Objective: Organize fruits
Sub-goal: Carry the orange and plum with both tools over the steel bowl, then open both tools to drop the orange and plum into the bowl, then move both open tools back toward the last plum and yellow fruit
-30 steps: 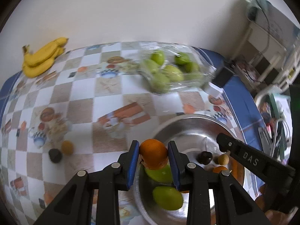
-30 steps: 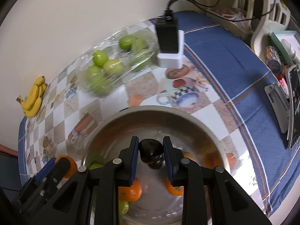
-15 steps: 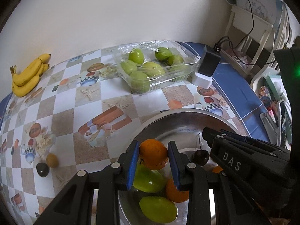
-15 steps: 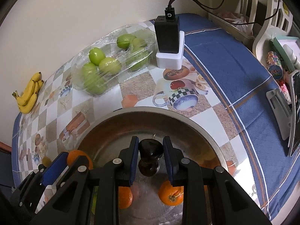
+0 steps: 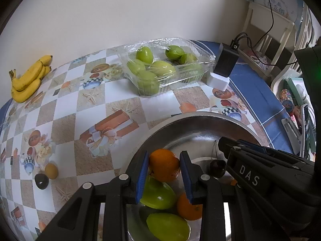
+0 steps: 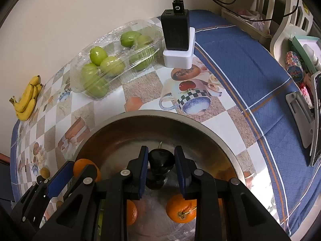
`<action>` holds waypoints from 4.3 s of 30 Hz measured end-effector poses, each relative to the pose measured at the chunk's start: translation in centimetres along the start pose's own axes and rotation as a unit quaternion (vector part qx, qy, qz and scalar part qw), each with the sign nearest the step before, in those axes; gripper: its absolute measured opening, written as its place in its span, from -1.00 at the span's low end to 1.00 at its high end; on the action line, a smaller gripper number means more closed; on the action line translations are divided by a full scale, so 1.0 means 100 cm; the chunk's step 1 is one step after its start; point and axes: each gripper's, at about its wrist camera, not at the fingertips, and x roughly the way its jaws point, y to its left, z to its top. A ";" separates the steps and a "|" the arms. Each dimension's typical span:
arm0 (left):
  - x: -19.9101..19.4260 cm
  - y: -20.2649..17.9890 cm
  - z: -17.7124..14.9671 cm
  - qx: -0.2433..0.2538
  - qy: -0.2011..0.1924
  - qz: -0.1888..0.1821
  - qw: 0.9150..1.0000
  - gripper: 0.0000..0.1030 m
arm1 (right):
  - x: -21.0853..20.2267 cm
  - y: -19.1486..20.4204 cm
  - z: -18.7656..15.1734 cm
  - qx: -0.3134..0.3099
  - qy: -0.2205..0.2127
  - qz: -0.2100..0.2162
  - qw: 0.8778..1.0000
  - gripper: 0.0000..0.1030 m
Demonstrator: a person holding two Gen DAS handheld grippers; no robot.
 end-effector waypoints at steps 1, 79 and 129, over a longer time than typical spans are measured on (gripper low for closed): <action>0.000 -0.001 0.000 0.001 0.000 -0.001 1.000 -0.33 | 0.000 0.000 0.000 -0.001 0.000 -0.001 1.000 -0.45; -0.028 0.158 -0.028 -0.245 0.092 0.135 0.956 1.00 | -0.019 0.053 -0.009 -0.072 0.016 -0.005 0.997 0.95; -0.060 0.247 -0.051 -0.306 0.016 0.116 0.945 1.00 | -0.016 0.149 -0.039 -0.170 -0.013 0.094 0.981 0.95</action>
